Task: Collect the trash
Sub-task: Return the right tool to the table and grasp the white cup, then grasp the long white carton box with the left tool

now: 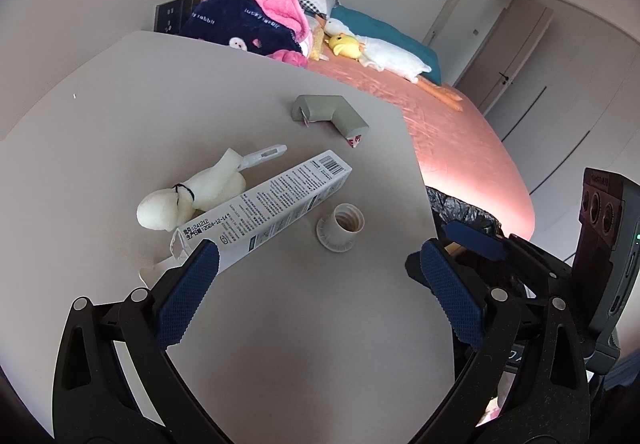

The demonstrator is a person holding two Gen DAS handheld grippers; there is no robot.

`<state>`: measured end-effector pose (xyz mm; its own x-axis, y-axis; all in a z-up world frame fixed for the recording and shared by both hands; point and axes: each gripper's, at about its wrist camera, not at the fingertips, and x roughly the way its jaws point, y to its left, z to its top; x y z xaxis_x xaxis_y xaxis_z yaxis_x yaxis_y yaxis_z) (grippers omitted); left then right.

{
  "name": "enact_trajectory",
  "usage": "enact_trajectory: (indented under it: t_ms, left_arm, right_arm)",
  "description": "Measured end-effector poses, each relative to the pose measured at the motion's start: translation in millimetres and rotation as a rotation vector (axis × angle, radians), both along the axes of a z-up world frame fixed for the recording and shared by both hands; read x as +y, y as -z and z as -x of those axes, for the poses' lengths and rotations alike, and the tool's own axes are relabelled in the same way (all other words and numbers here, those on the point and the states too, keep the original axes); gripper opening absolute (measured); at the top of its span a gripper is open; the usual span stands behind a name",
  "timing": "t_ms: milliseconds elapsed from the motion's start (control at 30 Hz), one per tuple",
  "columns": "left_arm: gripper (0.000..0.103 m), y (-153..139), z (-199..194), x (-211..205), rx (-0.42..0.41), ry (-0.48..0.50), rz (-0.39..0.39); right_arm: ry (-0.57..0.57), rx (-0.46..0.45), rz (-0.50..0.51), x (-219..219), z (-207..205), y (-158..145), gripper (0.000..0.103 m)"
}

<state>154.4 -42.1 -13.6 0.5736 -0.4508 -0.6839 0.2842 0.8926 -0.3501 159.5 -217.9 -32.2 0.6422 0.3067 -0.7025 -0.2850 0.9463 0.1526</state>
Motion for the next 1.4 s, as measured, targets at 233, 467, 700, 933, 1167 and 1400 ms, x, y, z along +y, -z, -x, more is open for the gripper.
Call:
enact_trajectory:
  t_ms: [233,467,700,933,1167,1400]
  left_arm:
    - [0.097,-0.2,-5.4,3.6,-0.01,-0.006,-0.019]
    - [0.097,2.0,-12.6,5.7,-0.019,-0.009,-0.05]
    - [0.097,3.1,-18.0,-0.2,-0.03,0.043,-0.08]
    - [0.097,7.5,-25.5,0.6,-0.012,0.054,-0.084]
    - [0.097,7.7,-28.6,0.9,-0.012,0.055,-0.09]
    - [0.097,10.7,-35.5,-2.7,-0.005,0.076,-0.115]
  right_arm:
    - [-0.039,0.048,-0.023,15.3,-17.5,12.7,0.063]
    - [-0.04,0.064,-0.029,19.0,-28.8,18.5,0.059]
    - [-0.064,0.076,-0.028,25.9,-40.3,23.1,0.049]
    - [-0.081,0.059,-0.017,27.8,-46.3,26.9,0.032]
    - [-0.076,0.028,0.042,25.0,-39.3,25.6,0.03]
    - [0.024,0.051,0.012,-6.2,-38.1,25.3,0.03]
